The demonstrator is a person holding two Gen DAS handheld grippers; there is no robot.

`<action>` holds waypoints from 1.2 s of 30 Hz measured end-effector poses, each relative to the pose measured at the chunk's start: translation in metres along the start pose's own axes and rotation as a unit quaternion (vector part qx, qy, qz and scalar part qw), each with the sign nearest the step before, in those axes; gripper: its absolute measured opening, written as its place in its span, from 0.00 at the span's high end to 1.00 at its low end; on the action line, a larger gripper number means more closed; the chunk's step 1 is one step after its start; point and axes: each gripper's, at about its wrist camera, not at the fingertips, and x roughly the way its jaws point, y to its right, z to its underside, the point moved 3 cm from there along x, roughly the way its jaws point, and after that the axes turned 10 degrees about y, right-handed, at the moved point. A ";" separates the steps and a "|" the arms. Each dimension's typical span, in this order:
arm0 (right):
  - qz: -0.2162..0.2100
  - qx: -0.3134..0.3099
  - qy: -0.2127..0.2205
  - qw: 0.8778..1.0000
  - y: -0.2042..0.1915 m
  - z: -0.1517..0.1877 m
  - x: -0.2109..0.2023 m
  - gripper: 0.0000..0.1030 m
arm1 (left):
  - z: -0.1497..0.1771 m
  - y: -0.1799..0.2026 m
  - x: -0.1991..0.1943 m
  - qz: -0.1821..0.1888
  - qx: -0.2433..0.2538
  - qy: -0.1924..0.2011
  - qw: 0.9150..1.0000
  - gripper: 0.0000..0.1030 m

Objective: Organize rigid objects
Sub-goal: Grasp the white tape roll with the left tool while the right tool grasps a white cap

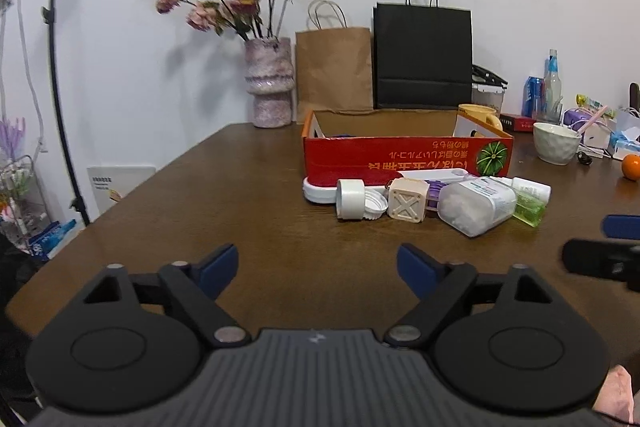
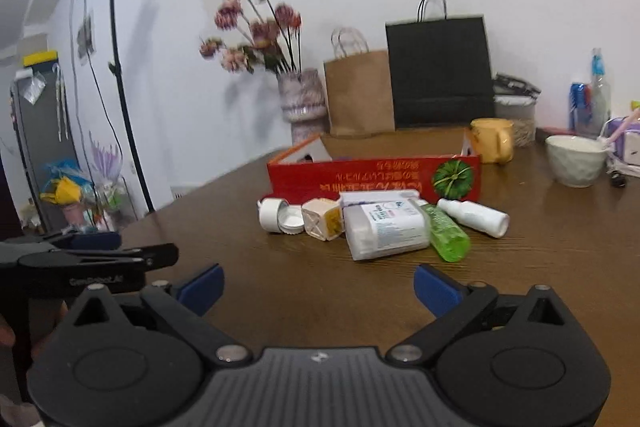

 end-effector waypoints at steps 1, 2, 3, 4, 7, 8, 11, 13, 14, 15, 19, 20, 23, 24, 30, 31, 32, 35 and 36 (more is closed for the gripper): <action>-0.001 -0.001 -0.003 1.000 0.000 -0.002 0.010 0.18 | -0.002 -0.001 0.010 0.004 -0.003 -0.002 1.000 0.17; -0.002 0.002 -0.005 1.000 0.000 -0.003 0.020 0.19 | -0.003 -0.001 0.019 0.006 -0.005 -0.006 1.000 0.17; -0.003 0.009 -0.006 1.000 0.001 -0.004 0.029 0.21 | -0.005 -0.002 0.026 0.009 -0.007 -0.007 1.000 0.19; -0.006 0.013 -0.007 1.000 0.001 -0.006 0.039 0.22 | -0.007 -0.003 0.035 0.014 -0.009 -0.006 1.000 0.19; -0.019 0.023 -0.018 0.999 0.000 -0.011 0.066 0.42 | -0.012 0.000 0.061 0.027 -0.006 -0.007 1.000 0.19; -0.023 0.031 -0.020 0.999 0.001 -0.013 0.076 0.48 | -0.013 0.001 0.071 0.032 -0.005 -0.009 0.999 0.19; -0.018 0.052 -0.018 0.998 0.006 -0.017 0.099 0.53 | -0.013 0.007 0.100 0.047 0.001 -0.017 0.999 0.20; -0.018 0.056 -0.015 0.998 0.006 -0.021 0.112 0.53 | -0.014 0.008 0.121 0.050 -0.004 -0.027 0.998 0.26; -0.023 0.059 -0.014 0.998 0.005 -0.023 0.118 0.55 | -0.015 0.008 0.131 0.056 -0.009 -0.032 0.998 0.34; -0.032 0.060 -0.015 0.998 0.003 -0.026 0.124 0.59 | -0.016 0.008 0.141 0.063 -0.014 -0.039 0.997 0.44; -0.052 0.044 -0.019 0.998 -0.010 -0.030 0.143 0.74 | -0.016 0.002 0.167 0.079 -0.044 -0.056 0.994 0.70; -0.055 0.044 -0.022 0.997 -0.013 -0.030 0.149 0.76 | -0.015 -0.001 0.171 0.089 -0.053 -0.063 0.993 0.75; -0.057 0.041 -0.030 0.997 -0.019 -0.028 0.162 0.79 | -0.011 -0.009 0.171 0.100 -0.075 -0.062 0.990 0.76; -0.057 0.039 -0.035 0.997 -0.021 -0.026 0.167 0.79 | -0.010 -0.013 0.169 0.097 -0.077 -0.061 0.990 0.76; -0.064 -0.025 -0.068 0.995 -0.047 -0.013 0.191 0.68 | -0.005 -0.055 0.149 0.083 -0.132 -0.065 0.986 0.76; -0.067 -0.036 -0.077 0.994 -0.052 -0.010 0.194 0.64 | -0.004 -0.062 0.146 0.081 -0.144 -0.067 0.984 0.76; -0.064 -0.049 -0.083 0.993 -0.056 -0.008 0.198 0.57 | -0.004 -0.069 0.143 0.073 -0.152 -0.068 0.983 0.76; -0.035 -0.088 -0.084 0.992 -0.064 -0.005 0.210 0.49 | -0.005 -0.081 0.129 0.053 -0.151 -0.060 0.985 0.76; -0.029 -0.095 -0.092 0.991 -0.066 -0.004 0.216 0.49 | -0.005 -0.084 0.124 0.048 -0.149 -0.057 0.986 0.76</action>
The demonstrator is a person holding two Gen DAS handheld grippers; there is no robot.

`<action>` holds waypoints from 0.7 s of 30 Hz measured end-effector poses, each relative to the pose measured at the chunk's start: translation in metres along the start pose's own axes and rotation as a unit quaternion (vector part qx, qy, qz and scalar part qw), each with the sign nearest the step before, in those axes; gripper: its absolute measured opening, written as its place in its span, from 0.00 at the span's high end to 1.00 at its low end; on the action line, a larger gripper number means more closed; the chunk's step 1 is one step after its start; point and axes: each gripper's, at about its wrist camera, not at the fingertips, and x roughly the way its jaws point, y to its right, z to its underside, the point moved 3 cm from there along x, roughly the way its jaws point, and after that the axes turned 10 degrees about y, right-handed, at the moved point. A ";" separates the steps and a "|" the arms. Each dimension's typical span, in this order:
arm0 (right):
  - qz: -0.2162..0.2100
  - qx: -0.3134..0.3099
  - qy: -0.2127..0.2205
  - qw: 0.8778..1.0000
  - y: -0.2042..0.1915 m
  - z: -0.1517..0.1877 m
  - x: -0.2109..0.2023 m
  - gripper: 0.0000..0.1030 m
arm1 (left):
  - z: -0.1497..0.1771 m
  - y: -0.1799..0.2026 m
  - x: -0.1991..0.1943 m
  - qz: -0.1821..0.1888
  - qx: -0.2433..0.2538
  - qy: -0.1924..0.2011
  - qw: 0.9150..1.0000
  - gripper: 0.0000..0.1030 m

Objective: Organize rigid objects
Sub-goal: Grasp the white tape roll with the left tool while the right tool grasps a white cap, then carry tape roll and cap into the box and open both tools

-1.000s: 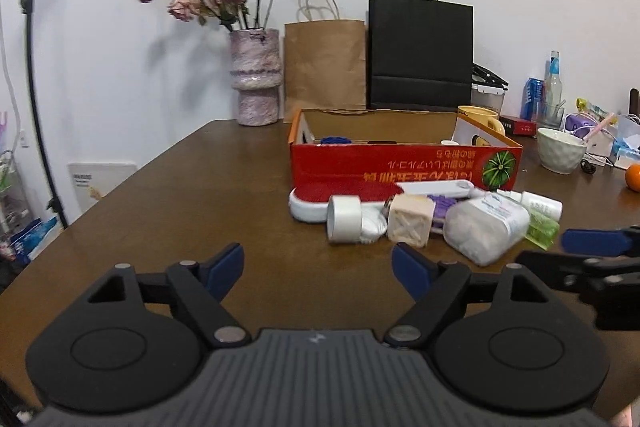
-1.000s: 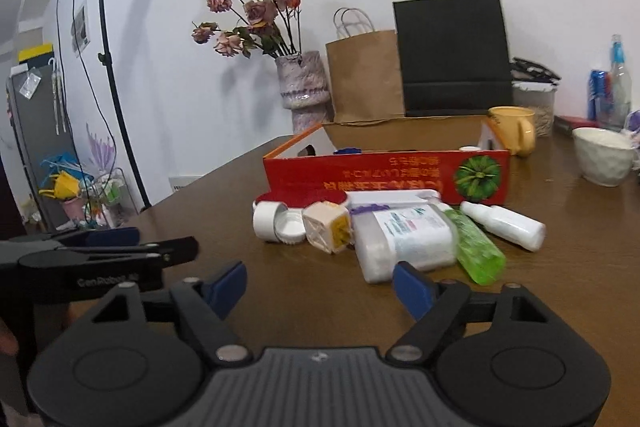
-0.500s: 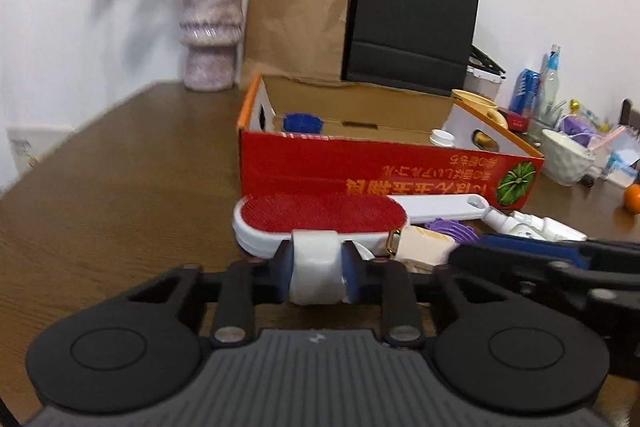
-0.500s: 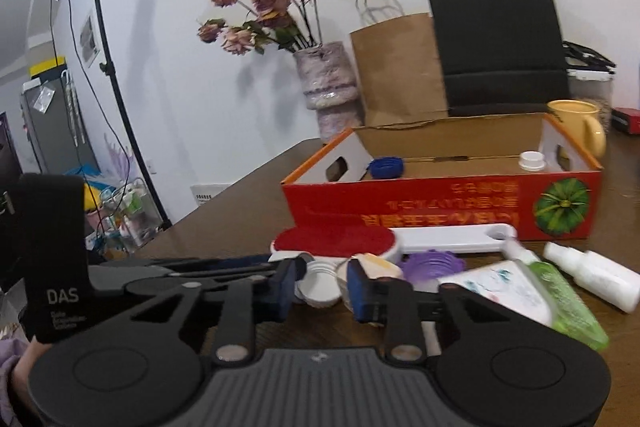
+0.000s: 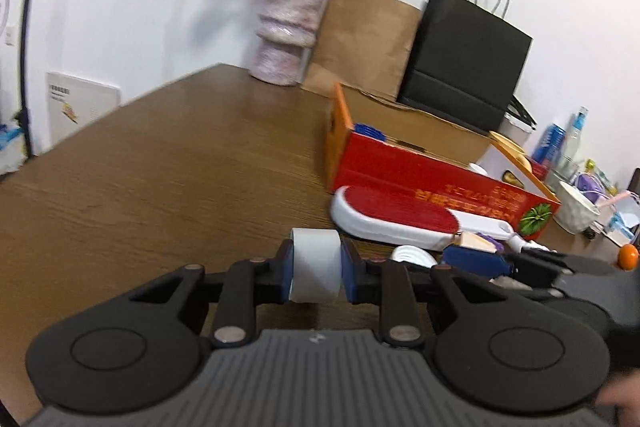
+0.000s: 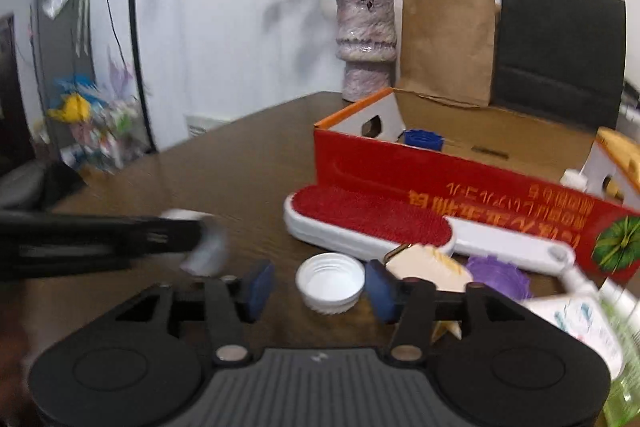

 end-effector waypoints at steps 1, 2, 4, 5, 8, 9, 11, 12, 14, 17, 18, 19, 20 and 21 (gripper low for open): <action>0.002 -0.001 -0.007 1.000 0.000 0.000 0.004 0.49 | 0.000 -0.001 -0.005 -0.003 0.001 0.003 1.000 0.76; 0.002 0.000 -0.012 1.000 -0.001 0.001 0.008 0.49 | 0.000 -0.002 -0.009 -0.005 0.003 0.004 1.000 0.76; 0.004 0.003 -0.016 1.000 -0.002 0.001 0.013 0.52 | 0.001 -0.003 -0.015 -0.010 0.007 0.006 1.000 0.76; 0.006 0.004 -0.020 1.000 -0.003 0.002 0.014 0.57 | 0.002 -0.003 -0.018 -0.014 0.009 0.005 1.000 0.76; 0.004 0.010 -0.010 1.000 -0.006 0.002 0.008 0.62 | 0.002 -0.001 -0.033 -0.019 0.015 0.011 1.000 0.76; 0.005 0.010 -0.004 1.000 -0.008 0.003 0.002 0.62 | 0.001 0.000 -0.039 -0.022 0.018 0.017 0.999 0.76; 0.010 0.011 0.006 1.000 -0.011 0.003 -0.013 0.62 | -0.001 0.003 -0.054 -0.026 0.022 0.028 0.999 0.76; 0.010 0.015 0.013 1.000 -0.011 0.002 -0.022 0.62 | -0.003 0.004 -0.062 -0.027 0.025 0.034 0.999 0.76; 0.013 0.018 0.032 0.999 -0.011 -0.002 -0.046 0.62 | -0.006 0.011 -0.078 -0.029 0.031 0.047 0.998 0.76; 0.026 0.014 0.072 0.997 -0.007 -0.006 -0.095 0.62 | -0.009 0.024 -0.102 -0.030 0.047 0.072 0.996 0.76; 0.033 0.014 0.087 0.996 -0.003 -0.005 -0.116 0.62 | -0.010 0.030 -0.110 -0.029 0.054 0.079 0.995 0.76; 0.043 0.015 0.097 0.994 0.000 -0.004 -0.133 0.62 | -0.009 0.037 -0.118 -0.027 0.061 0.086 0.994 0.76; 0.054 0.017 0.106 0.993 0.004 -0.001 -0.153 0.62 | -0.008 0.045 -0.125 -0.024 0.067 0.092 0.993 0.76; 0.062 0.020 0.112 0.992 0.008 0.002 -0.169 0.62 | -0.006 0.054 -0.133 -0.019 0.075 0.099 0.992 0.76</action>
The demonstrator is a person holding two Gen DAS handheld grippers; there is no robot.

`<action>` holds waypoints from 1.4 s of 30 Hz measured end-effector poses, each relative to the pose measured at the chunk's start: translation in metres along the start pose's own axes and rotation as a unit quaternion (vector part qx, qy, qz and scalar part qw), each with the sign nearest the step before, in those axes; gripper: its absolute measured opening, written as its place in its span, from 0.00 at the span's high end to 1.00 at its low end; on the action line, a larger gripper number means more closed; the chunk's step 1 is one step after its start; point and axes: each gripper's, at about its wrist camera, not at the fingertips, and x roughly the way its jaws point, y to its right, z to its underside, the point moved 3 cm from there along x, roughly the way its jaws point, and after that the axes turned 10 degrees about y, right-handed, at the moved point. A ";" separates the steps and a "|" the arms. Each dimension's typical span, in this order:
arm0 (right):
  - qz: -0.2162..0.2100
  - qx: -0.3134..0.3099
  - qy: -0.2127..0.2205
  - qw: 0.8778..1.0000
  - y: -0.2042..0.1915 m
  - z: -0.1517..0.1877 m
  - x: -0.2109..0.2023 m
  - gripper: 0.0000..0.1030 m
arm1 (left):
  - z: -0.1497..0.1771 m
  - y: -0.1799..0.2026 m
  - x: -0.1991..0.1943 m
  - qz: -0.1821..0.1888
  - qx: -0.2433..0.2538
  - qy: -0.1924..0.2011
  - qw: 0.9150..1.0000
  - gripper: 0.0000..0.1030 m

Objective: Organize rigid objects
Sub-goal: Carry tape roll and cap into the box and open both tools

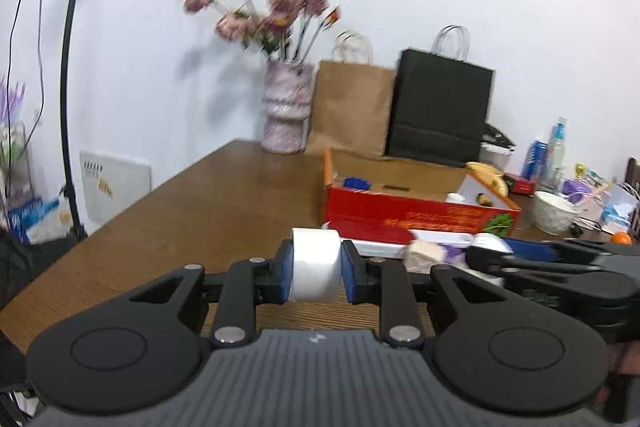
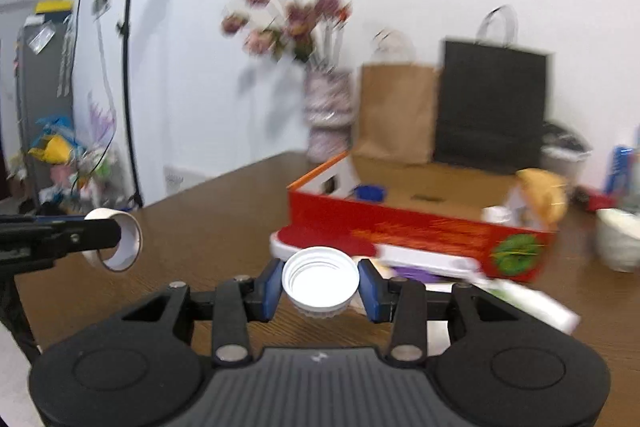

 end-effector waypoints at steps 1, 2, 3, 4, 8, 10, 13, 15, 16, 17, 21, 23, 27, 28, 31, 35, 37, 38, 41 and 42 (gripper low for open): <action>0.011 0.003 0.007 1.000 0.007 -0.001 -0.018 0.62 | -0.001 0.008 -0.008 0.007 0.007 0.006 1.000 0.76; 0.021 0.005 0.014 1.000 0.013 -0.002 -0.033 0.62 | -0.002 0.017 -0.014 0.013 0.012 0.010 1.000 0.76; 0.035 0.005 0.023 0.999 0.019 -0.002 -0.051 0.62 | -0.003 0.026 -0.023 0.023 0.017 0.018 0.999 0.76; 0.047 0.004 0.032 0.998 0.024 -0.002 -0.066 0.62 | -0.004 0.035 -0.032 0.031 0.023 0.026 0.999 0.76; 0.072 0.011 0.058 0.996 0.037 0.004 -0.124 0.62 | -0.005 0.060 -0.069 0.050 0.030 0.046 0.997 0.76; 0.074 0.012 0.070 0.995 0.037 0.011 -0.154 0.62 | -0.004 0.070 -0.090 0.049 0.029 0.059 0.997 0.76; 0.078 0.019 0.086 0.993 0.032 0.025 -0.192 0.62 | 0.004 0.077 -0.123 0.031 0.032 0.092 0.995 0.76; 0.080 0.028 0.094 0.992 0.026 0.035 -0.215 0.62 | 0.014 0.080 -0.141 0.020 0.036 0.112 0.993 0.76; 0.081 0.032 0.097 0.991 0.024 0.038 -0.224 0.62 | 0.021 0.083 -0.148 0.019 0.047 0.114 0.992 0.76; 0.080 0.035 0.101 0.991 0.021 0.042 -0.231 0.62 | 0.026 0.086 -0.153 0.019 0.055 0.108 0.992 0.76; 0.071 0.028 0.106 0.991 0.014 0.051 -0.244 0.62 | 0.035 0.083 -0.165 0.018 0.030 0.099 0.994 0.76; 0.072 0.031 0.101 0.992 0.015 0.052 -0.240 0.62 | 0.037 0.082 -0.167 0.014 0.026 0.102 0.994 0.76; 0.071 0.033 0.105 0.991 0.011 0.052 -0.239 0.62 | 0.040 0.080 -0.166 0.014 0.027 0.097 0.995 0.76; 0.069 0.030 0.105 0.992 0.009 0.053 -0.238 0.62 | 0.040 0.079 -0.165 0.012 0.027 0.097 0.995 0.76; 0.066 0.024 0.103 0.992 0.006 0.055 -0.232 0.62 | 0.043 0.077 -0.162 0.008 0.027 0.097 0.995 0.76; 0.065 0.023 0.100 0.993 0.009 0.056 -0.220 0.62 | 0.047 0.076 -0.149 0.014 0.034 0.078 0.996 0.76; 0.067 0.027 0.093 0.993 0.014 0.055 -0.208 0.62 | 0.047 0.075 -0.137 0.014 0.032 0.067 0.997 0.76; 0.067 0.029 0.092 0.993 0.017 0.053 -0.202 0.62 | 0.046 0.074 -0.131 0.013 0.029 0.064 0.997 0.76; 0.060 0.025 0.094 0.993 0.027 0.039 -0.179 0.62 | 0.032 0.070 -0.109 0.013 0.024 0.074 0.997 0.76; 0.055 0.024 0.097 0.993 0.032 0.029 -0.171 0.62 | 0.022 0.069 -0.100 0.017 0.019 0.080 0.996 0.76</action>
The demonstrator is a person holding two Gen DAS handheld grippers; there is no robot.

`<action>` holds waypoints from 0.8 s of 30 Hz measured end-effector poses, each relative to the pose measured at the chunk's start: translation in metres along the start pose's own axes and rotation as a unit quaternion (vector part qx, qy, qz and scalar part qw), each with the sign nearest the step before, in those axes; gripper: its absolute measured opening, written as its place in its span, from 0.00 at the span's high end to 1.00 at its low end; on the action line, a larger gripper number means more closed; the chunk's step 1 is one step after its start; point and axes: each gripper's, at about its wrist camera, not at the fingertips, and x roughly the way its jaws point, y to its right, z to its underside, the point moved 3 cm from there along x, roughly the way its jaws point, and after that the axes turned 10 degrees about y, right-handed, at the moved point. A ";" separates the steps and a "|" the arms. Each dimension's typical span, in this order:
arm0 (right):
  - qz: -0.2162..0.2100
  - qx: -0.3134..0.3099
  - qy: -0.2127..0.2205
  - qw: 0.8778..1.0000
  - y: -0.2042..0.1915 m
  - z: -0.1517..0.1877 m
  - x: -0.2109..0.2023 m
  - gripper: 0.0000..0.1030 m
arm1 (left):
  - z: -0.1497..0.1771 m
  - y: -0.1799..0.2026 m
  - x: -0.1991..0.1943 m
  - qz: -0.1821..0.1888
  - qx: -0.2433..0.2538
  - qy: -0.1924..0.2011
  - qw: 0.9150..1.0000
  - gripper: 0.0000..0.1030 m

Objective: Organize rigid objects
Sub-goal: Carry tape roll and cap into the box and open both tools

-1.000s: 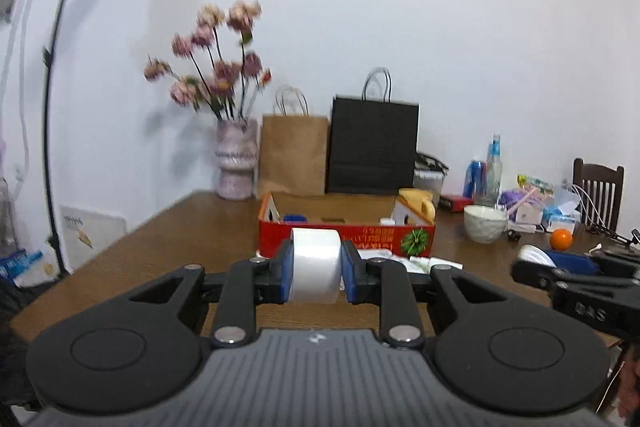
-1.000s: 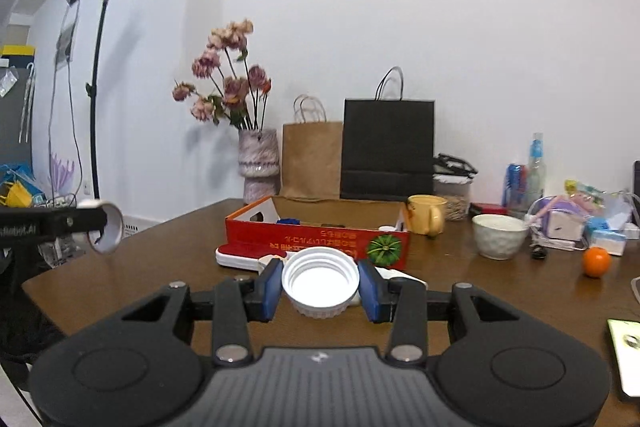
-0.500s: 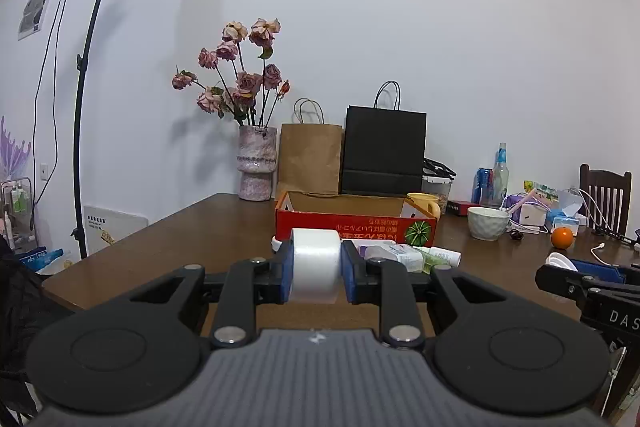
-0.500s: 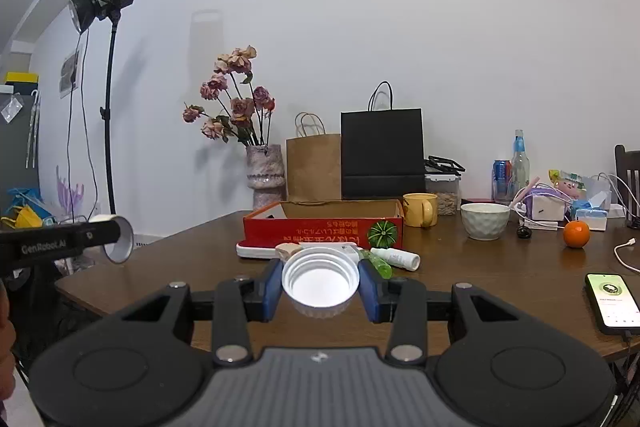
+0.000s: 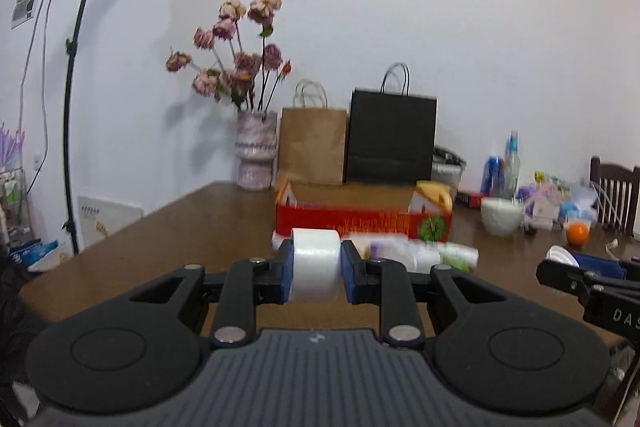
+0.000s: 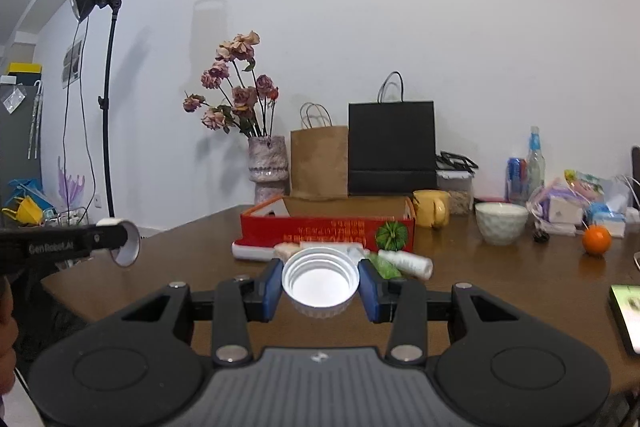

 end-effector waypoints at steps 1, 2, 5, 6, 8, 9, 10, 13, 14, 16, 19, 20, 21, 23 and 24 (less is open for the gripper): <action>-0.008 0.005 0.003 1.000 0.004 -0.009 0.012 0.62 | -0.009 -0.003 0.011 0.004 -0.009 0.007 1.000 0.76; -0.017 0.014 0.005 1.000 0.010 -0.020 0.024 0.62 | -0.019 -0.005 0.024 0.010 -0.015 0.013 1.000 0.76; -0.041 0.038 0.006 0.998 0.032 -0.055 0.072 0.62 | -0.054 -0.008 0.073 0.031 -0.021 0.019 0.999 0.76; -0.050 0.043 0.002 0.998 0.041 -0.068 0.093 0.62 | -0.068 -0.009 0.094 0.042 -0.027 0.016 0.999 0.76; -0.063 0.044 -0.005 0.997 0.055 -0.092 0.134 0.62 | -0.091 -0.010 0.135 0.062 -0.042 0.001 0.997 0.76; -0.069 0.042 -0.009 0.997 0.063 -0.102 0.155 0.62 | -0.104 -0.009 0.159 0.072 -0.045 -0.009 0.996 0.76; -0.070 0.042 -0.015 0.997 0.069 -0.112 0.176 0.62 | -0.115 -0.006 0.184 0.087 -0.041 -0.020 0.995 0.76; -0.073 0.060 -0.056 0.994 0.094 -0.135 0.249 0.62 | -0.135 0.004 0.255 0.137 -0.023 -0.066 0.988 0.76; -0.079 0.071 -0.080 0.991 0.103 -0.140 0.279 0.62 | -0.138 0.007 0.278 0.141 -0.020 -0.087 0.986 0.76; -0.083 0.090 -0.119 0.985 0.116 -0.142 0.331 0.62 | -0.138 0.013 0.331 0.131 -0.009 -0.130 0.983 0.76; -0.067 0.080 -0.169 0.980 0.123 -0.128 0.407 0.62 | -0.122 0.020 0.400 0.100 0.000 -0.168 0.981 0.76; -0.060 0.074 -0.190 0.977 0.125 -0.118 0.431 0.62 | -0.114 0.019 0.424 0.085 -0.003 -0.181 0.980 0.76; -0.045 0.073 -0.211 0.974 0.128 -0.105 0.459 0.62 | -0.105 0.019 0.449 0.077 -0.004 -0.195 0.978 0.76; -0.029 0.069 -0.250 0.965 0.132 -0.079 0.500 0.62 | -0.080 0.021 0.494 0.063 -0.003 -0.239 0.969 0.76; -0.021 0.074 -0.268 0.960 0.135 -0.063 0.519 0.62 | -0.066 0.022 0.514 0.061 -0.003 -0.264 0.963 0.76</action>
